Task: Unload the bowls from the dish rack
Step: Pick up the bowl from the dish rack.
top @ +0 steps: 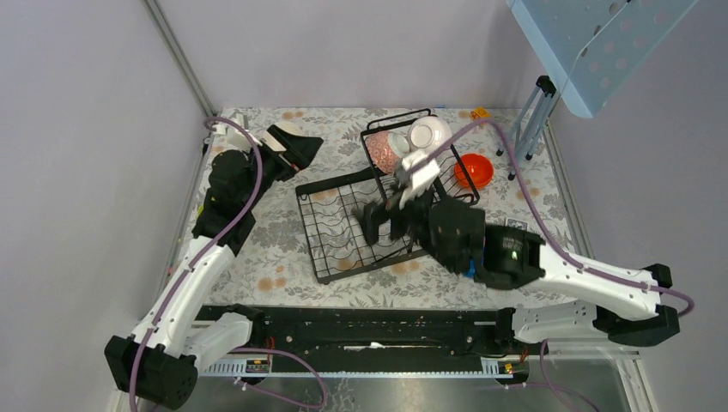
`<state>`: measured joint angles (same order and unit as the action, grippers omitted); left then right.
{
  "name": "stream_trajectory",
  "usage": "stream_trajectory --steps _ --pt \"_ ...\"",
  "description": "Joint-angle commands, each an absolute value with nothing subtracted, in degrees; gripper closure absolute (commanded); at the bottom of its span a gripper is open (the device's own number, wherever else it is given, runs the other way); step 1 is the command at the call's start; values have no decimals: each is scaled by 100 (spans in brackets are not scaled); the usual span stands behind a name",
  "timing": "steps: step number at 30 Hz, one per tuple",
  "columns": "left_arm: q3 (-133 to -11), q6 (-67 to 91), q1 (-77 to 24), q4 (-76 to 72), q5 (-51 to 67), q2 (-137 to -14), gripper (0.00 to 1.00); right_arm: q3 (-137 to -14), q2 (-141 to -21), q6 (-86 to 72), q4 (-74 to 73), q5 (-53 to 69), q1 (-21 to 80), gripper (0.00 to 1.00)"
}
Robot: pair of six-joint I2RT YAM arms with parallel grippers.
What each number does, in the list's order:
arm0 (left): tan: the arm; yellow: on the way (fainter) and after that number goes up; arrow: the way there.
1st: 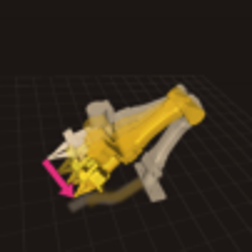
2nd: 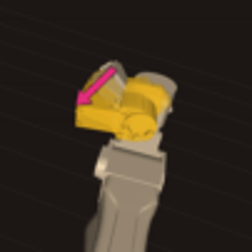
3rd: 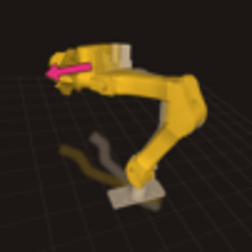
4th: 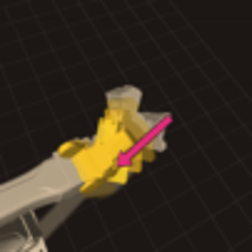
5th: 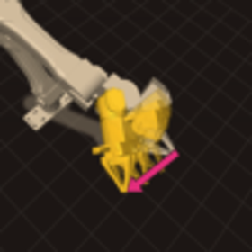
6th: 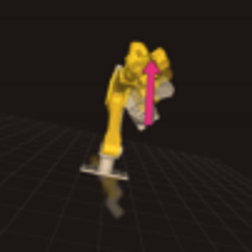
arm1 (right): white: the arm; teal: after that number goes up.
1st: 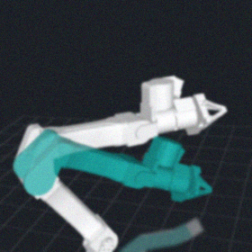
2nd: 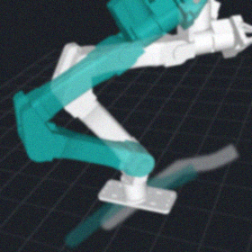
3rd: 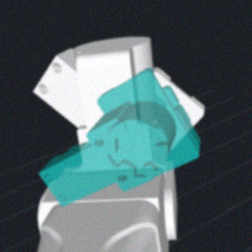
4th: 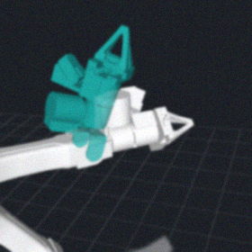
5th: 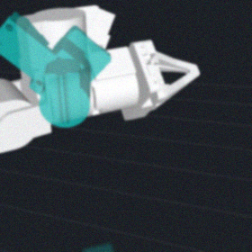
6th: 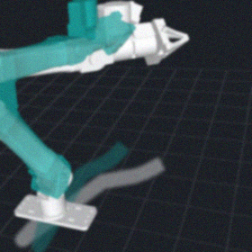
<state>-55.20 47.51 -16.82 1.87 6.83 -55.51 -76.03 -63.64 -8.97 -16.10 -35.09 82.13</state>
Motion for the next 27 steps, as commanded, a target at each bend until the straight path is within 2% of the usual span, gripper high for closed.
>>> stream_trajectory --steps 1,5,10,15,21,27 --pt "-5204 5055 -1676 -943 1663 -5631 2 -8042 -6659 -614 -1784 -3625 7115 0" --pt "-4985 5352 -1692 -1723 2003 -5799 2 -8050 -6774 -1132 -1596 -3208 5822 0" --pt "-4722 5664 -1968 -2845 2022 -6092 2 -7342 -6677 -2135 -1187 -2845 4409 1" --pt "-4766 5710 -2551 -3296 1887 -6498 4 -6306 -6265 -2742 -62 -2310 3868 3" --pt "-4768 5974 -2784 -3514 1938 -6899 9 -6433 -6447 -2824 193 -1400 3525 2" --pt "-4852 6003 -2835 -3540 1897 -7179 12 -6300 -6610 -3118 638 -922 3299 6"
